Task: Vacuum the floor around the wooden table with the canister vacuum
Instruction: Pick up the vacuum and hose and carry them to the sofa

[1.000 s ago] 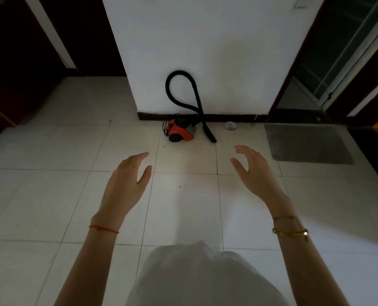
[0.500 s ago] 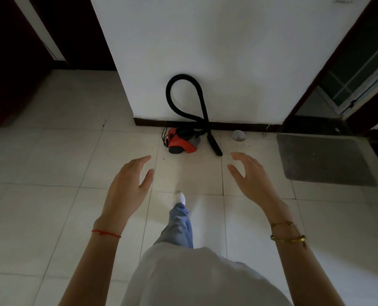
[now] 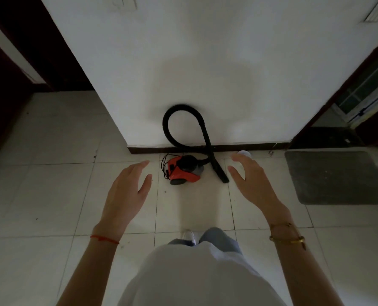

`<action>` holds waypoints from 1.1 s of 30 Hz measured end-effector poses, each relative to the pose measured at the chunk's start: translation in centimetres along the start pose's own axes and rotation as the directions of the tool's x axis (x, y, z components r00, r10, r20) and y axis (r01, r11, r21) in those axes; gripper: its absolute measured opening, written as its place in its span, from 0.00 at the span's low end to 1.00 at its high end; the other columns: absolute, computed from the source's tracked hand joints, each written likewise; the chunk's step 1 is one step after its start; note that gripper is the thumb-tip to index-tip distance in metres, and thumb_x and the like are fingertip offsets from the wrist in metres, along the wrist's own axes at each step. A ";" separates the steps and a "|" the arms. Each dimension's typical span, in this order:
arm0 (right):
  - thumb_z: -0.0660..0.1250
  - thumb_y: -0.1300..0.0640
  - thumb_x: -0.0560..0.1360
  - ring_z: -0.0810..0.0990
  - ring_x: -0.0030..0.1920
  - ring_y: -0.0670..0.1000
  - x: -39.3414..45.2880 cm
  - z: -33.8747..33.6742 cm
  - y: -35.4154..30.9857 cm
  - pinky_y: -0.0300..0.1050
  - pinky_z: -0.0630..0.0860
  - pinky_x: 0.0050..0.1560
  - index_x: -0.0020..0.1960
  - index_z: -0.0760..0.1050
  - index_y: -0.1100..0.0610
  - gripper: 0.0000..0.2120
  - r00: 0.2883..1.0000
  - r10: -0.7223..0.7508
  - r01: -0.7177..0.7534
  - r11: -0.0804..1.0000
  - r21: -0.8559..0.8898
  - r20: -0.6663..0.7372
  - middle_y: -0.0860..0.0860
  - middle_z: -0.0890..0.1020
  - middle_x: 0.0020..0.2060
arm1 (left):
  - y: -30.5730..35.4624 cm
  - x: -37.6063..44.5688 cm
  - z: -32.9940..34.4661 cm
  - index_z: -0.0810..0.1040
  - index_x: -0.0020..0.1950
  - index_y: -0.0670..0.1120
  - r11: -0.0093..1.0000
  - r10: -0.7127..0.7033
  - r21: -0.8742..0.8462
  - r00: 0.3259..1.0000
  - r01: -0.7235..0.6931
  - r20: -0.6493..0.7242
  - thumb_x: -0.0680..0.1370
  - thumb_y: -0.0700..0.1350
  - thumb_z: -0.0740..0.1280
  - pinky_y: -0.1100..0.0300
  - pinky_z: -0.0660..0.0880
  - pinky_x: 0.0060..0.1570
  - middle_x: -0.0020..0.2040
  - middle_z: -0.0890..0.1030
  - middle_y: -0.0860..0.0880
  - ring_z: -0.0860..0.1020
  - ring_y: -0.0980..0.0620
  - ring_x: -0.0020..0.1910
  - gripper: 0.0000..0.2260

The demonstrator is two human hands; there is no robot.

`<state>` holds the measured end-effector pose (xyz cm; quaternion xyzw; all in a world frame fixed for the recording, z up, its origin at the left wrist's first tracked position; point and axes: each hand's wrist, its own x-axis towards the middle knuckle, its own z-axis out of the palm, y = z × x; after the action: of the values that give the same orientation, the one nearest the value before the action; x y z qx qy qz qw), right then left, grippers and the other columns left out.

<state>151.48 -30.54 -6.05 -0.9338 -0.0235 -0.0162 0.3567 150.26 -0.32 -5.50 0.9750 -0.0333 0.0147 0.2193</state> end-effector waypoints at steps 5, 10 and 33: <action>0.63 0.58 0.79 0.77 0.51 0.52 4.9 0.8 0.4 0.47 0.75 0.55 0.62 0.72 0.60 0.13 1.000 0.004 -0.004 1.000 -0.008 0.011 0.46 0.70 0.51 | -0.4 4.8 1.0 0.69 0.71 0.48 1.000 0.011 -0.015 0.999 -0.011 0.030 0.81 0.49 0.60 0.62 0.65 0.63 0.66 0.75 0.49 0.73 0.53 0.64 0.19; 0.63 0.56 0.79 0.76 0.55 0.54 9.1 1.6 2.2 0.41 0.70 0.56 0.63 0.72 0.60 0.15 0.996 0.051 -0.051 0.999 0.008 0.074 0.56 0.77 0.55 | -0.2 9.0 2.5 0.69 0.71 0.49 1.000 0.003 -0.004 0.999 -0.003 0.042 0.81 0.50 0.59 0.65 0.62 0.62 0.67 0.74 0.50 0.72 0.53 0.65 0.18; 0.65 0.52 0.77 0.70 0.65 0.55 25.6 16.5 18.9 0.40 0.63 0.64 0.69 0.66 0.60 0.23 0.992 0.063 -0.061 0.998 -0.023 0.110 0.57 0.72 0.65 | -8.8 25.4 24.4 0.75 0.66 0.42 1.000 -0.019 0.024 0.991 0.016 0.133 0.80 0.43 0.61 0.56 0.71 0.61 0.61 0.78 0.45 0.76 0.47 0.59 0.15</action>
<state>178.32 -32.82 -29.74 -0.9370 -0.0139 0.0462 0.3460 176.53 -4.32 -30.21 0.9765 -0.0391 -0.0519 0.2053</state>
